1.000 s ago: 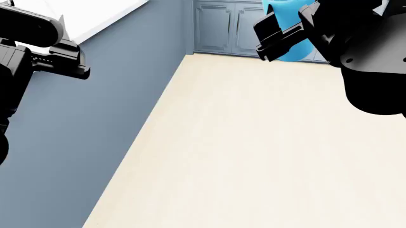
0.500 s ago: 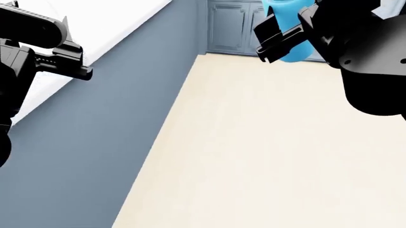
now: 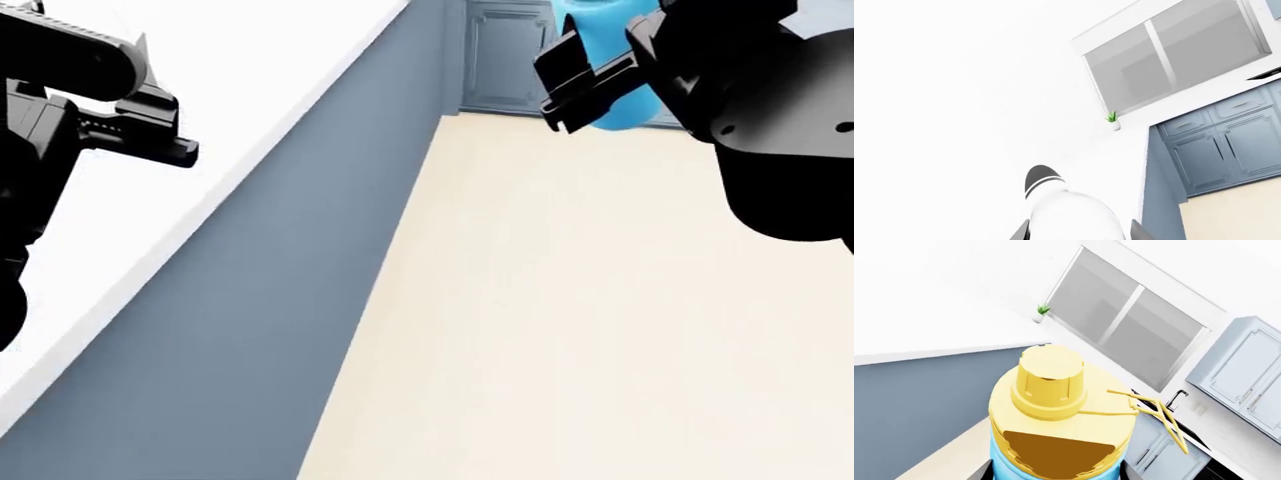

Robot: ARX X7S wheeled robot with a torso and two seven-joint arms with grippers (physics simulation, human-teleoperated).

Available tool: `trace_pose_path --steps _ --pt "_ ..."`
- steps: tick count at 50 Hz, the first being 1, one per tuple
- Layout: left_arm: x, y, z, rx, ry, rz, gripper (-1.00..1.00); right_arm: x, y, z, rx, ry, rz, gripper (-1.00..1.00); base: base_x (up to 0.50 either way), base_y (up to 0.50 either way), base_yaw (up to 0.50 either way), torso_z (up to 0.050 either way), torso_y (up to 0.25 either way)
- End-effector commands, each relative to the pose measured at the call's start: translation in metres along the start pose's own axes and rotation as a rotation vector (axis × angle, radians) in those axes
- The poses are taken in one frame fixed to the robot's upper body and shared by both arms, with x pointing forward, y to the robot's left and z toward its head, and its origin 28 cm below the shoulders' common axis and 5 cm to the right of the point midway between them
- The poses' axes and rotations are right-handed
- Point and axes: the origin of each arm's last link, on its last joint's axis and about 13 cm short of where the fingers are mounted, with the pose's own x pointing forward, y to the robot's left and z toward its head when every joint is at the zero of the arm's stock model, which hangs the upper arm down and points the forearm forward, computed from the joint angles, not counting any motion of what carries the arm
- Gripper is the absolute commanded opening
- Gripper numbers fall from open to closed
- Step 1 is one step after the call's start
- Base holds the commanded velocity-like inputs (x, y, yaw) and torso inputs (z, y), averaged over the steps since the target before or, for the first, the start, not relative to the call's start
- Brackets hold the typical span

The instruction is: Move the drinks to the dining counter.

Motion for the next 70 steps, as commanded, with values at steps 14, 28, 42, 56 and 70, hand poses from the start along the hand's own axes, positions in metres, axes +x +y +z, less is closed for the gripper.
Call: trace_pose_path --steps 14,28,42,56,70 --pt "0.000 0.003 0.000 -0.006 -0.015 0.031 -1.00 0.002 -0.004 0.002 -0.012 -0.005 -0.029 -1.00 -0.49 -0.10 0.00 0.000 0.001" --pt "-0.001 0.004 -0.001 -0.006 -0.015 0.034 -1.00 0.003 -0.004 0.006 -0.022 -0.008 -0.026 -1.00 -0.49 -0.10 0.00 0.001 0.001" --pt "0.000 0.005 0.002 -0.006 -0.020 0.036 -1.00 0.003 -0.009 0.017 -0.044 -0.025 -0.021 -1.00 -0.49 -0.10 0.00 0.001 0.001" --pt "0.000 0.005 0.001 -0.002 -0.015 0.034 -1.00 0.005 -0.007 0.013 -0.036 -0.020 -0.013 -1.00 -0.49 -0.10 0.00 0.000 0.001" --pt "-0.001 0.005 0.000 -0.005 -0.014 0.032 -1.00 0.004 -0.007 0.013 -0.035 -0.021 -0.011 -1.00 -0.49 -0.10 0.00 0.001 0.001"
